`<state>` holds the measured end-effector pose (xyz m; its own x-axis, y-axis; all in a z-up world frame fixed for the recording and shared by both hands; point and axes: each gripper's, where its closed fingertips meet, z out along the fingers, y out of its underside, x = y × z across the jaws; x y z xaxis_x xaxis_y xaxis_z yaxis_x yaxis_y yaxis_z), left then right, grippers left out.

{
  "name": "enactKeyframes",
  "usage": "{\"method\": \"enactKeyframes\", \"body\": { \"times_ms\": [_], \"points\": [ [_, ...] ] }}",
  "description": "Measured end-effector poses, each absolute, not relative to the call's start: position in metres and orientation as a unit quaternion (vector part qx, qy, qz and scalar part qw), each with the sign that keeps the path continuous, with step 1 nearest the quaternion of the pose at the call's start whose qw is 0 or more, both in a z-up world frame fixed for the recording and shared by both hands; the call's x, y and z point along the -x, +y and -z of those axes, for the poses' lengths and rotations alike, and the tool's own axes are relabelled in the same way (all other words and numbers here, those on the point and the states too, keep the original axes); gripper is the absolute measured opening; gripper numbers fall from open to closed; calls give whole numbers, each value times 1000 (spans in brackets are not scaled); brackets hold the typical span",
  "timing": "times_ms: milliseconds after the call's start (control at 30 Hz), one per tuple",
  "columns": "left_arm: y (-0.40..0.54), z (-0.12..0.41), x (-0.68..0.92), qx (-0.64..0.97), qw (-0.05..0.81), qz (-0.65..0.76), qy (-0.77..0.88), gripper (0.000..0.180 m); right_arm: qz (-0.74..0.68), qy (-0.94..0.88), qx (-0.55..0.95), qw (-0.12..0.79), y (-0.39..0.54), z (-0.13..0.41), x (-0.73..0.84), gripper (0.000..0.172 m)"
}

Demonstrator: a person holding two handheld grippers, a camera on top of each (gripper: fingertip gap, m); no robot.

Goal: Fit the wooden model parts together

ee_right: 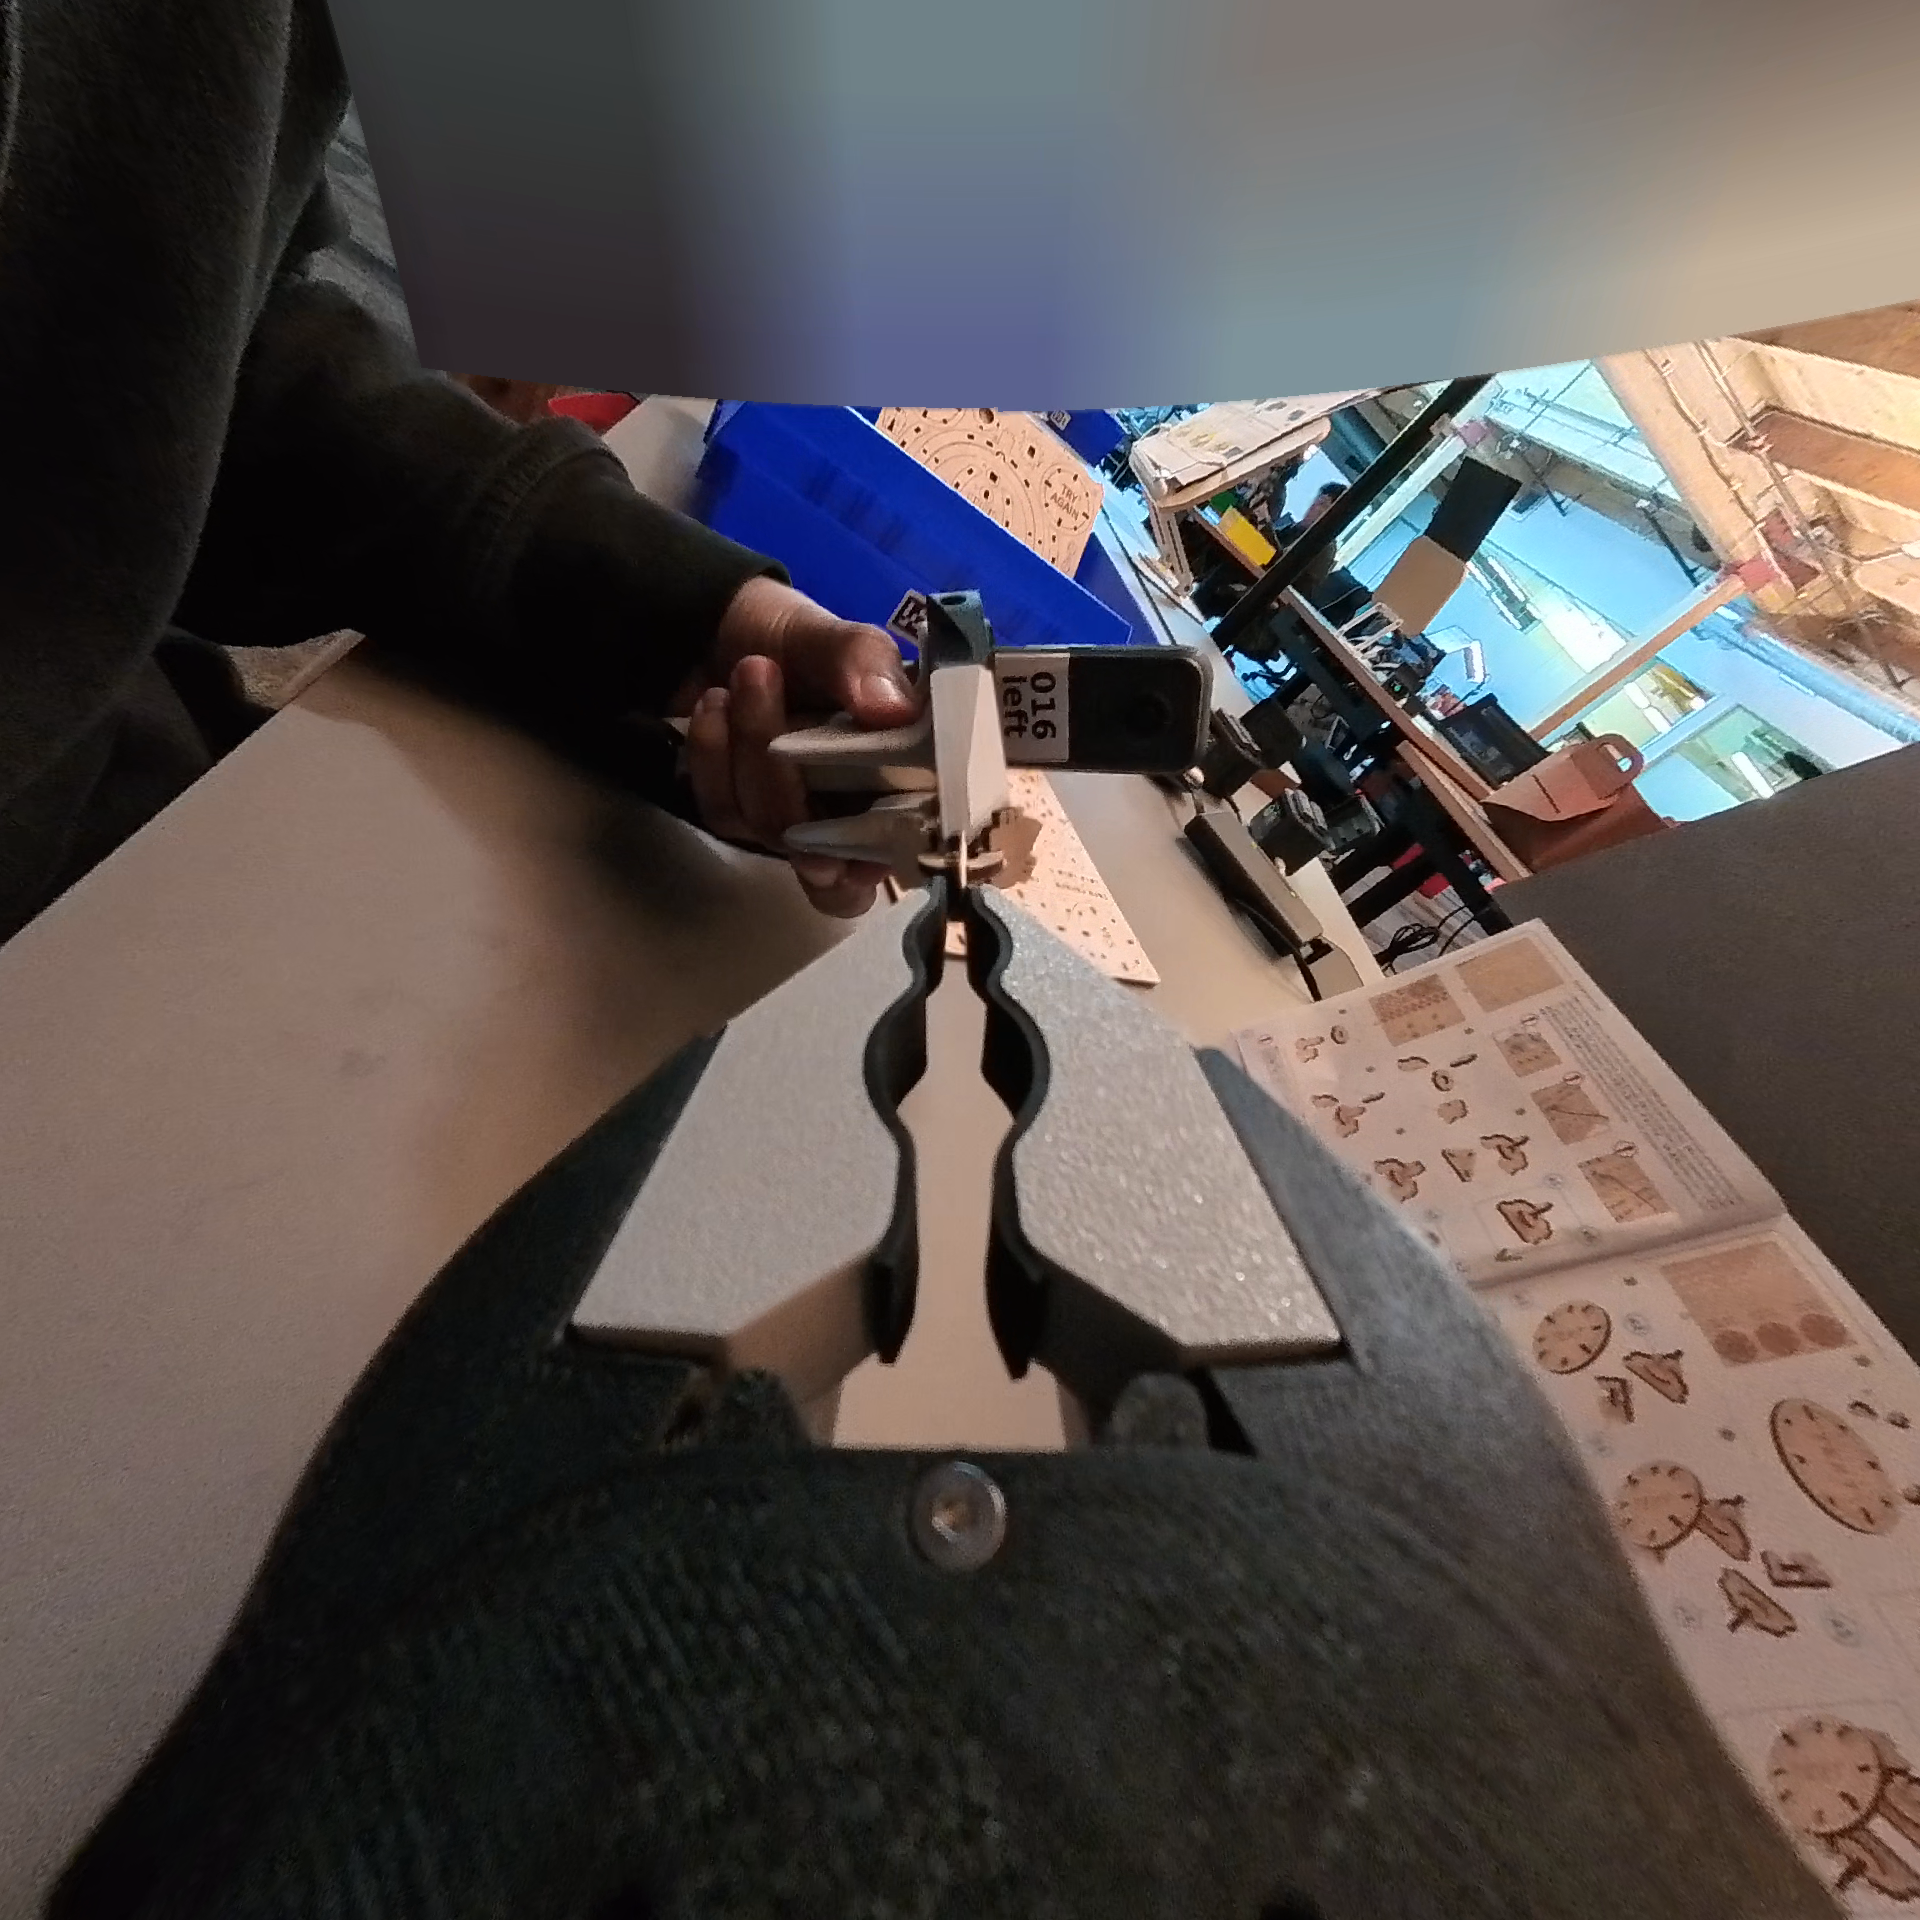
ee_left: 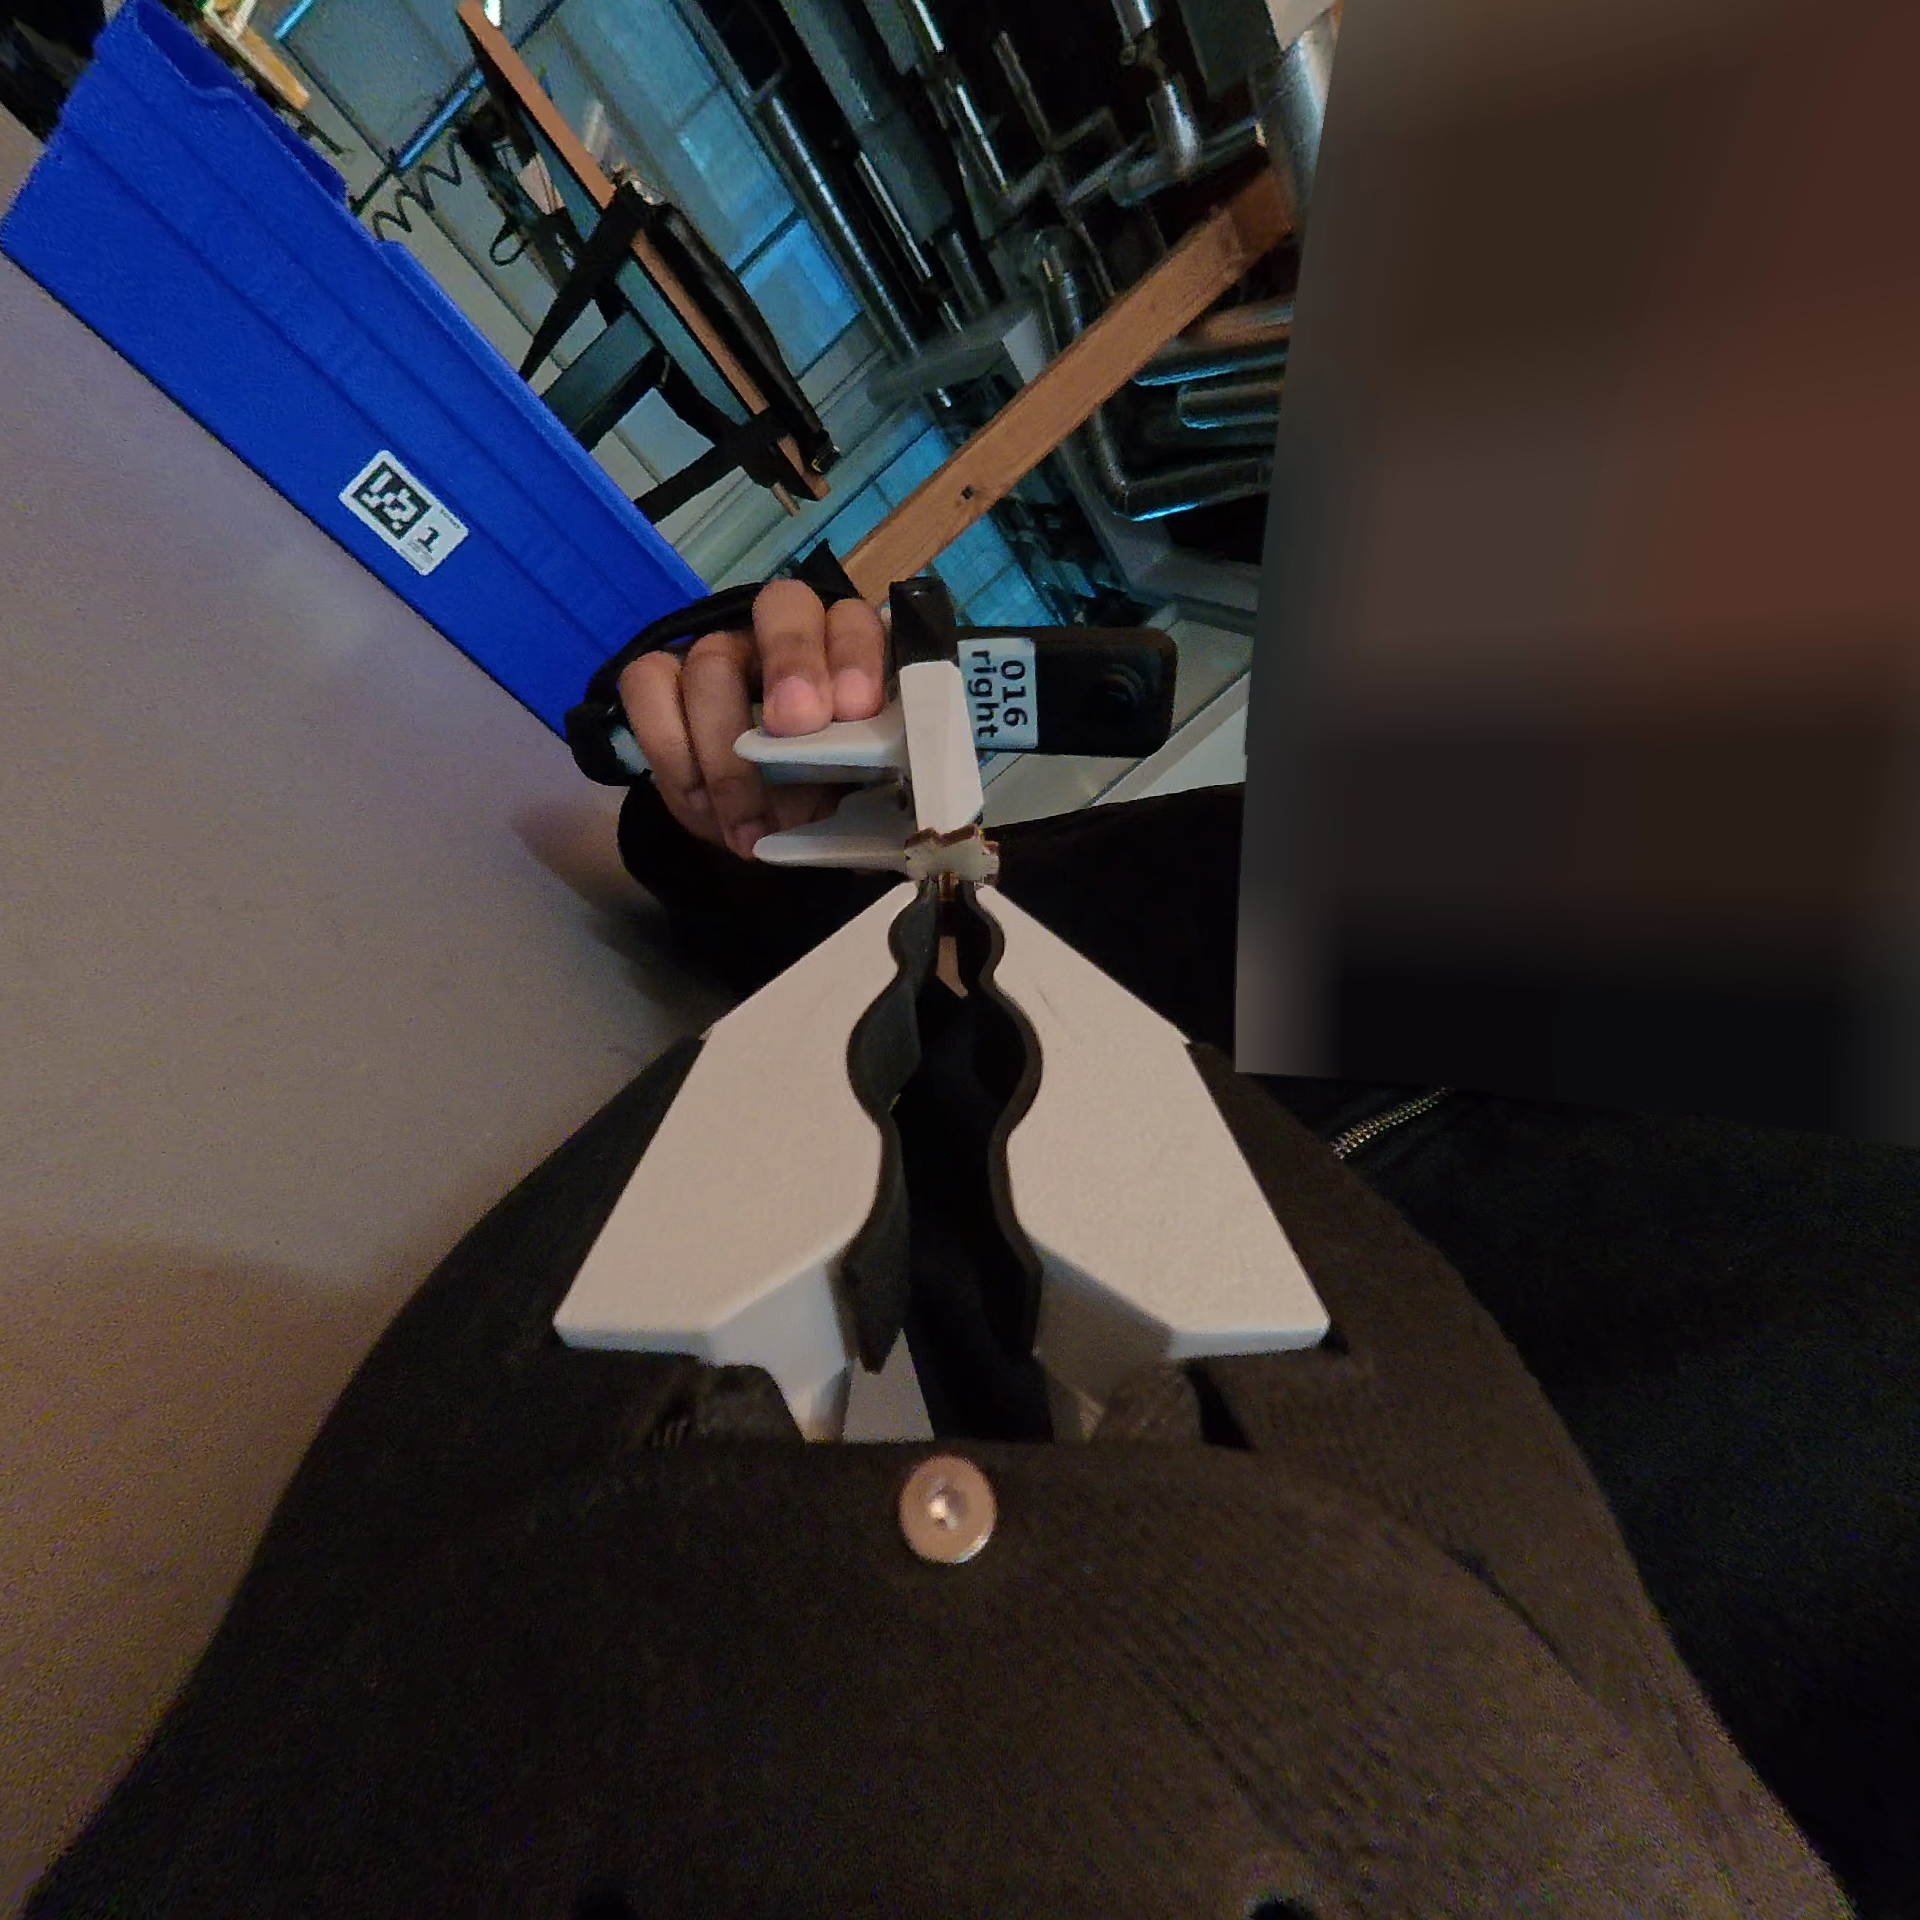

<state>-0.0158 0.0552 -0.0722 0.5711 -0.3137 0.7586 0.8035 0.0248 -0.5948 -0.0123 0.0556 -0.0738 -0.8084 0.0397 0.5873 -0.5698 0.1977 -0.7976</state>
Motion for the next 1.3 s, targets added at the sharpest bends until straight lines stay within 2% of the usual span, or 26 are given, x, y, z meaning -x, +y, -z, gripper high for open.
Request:
{"method": "enactKeyframes", "body": {
  "times_ms": [500, 1100, 1300],
  "points": [
    [64, 105, 12, 635, 617, 391, -251, 0, -560, -794, -173, 162, 63, 107, 10, 0],
    [65, 114, 14, 645, 604, 384, -267, 0, -532, -813, -168, 166, 63, 119, 13, 0],
    [62, 111, 20, 643, 618, 365, -267, 0, -532, -802, -172, 208, 61, 116, 20, 1]
  ]
}}
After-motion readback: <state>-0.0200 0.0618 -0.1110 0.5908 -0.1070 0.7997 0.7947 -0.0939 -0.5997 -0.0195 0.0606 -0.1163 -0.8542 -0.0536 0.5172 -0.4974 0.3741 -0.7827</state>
